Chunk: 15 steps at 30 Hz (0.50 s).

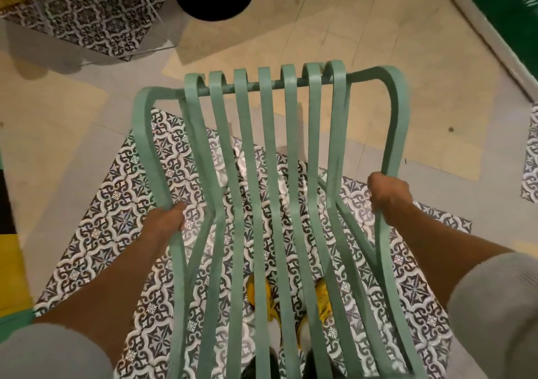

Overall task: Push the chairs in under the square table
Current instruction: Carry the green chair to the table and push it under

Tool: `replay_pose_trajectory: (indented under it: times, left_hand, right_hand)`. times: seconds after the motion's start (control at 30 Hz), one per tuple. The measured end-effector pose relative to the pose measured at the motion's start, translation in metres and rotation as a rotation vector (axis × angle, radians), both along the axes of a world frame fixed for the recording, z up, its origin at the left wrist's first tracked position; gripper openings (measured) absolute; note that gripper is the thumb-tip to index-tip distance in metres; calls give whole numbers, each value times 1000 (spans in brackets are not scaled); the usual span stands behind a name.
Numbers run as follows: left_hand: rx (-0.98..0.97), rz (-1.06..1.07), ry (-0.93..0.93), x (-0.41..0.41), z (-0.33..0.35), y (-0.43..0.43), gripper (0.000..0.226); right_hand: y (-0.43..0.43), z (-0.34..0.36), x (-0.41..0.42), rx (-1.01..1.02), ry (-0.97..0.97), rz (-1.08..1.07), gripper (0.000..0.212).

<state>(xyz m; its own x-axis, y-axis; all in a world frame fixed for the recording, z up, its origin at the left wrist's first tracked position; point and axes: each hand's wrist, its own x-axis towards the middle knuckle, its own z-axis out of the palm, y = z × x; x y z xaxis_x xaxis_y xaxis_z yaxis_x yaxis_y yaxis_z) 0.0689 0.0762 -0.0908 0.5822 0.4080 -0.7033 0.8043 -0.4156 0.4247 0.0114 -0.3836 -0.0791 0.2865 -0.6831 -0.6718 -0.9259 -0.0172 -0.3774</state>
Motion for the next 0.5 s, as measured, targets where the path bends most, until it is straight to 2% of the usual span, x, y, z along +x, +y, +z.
replay_pose_trajectory:
  times: [0.2,0.33,0.43,0.5]
  left_hand:
    - [16,-3,24,-2,9,-12,47]
    - [16,48,-18,6,3,-15,33]
    - [64,58,-25,20,1,-18,21]
    - [79,64,-36,29,-1,-18,22]
  right_hand:
    - [-16,10,3,46,3,-34,40]
    - [-25,12,10,157,-89,-48,22]
    - [-23,18,6,111,-161,41,28]
    - [-14,26,-4,54,-173,126,32]
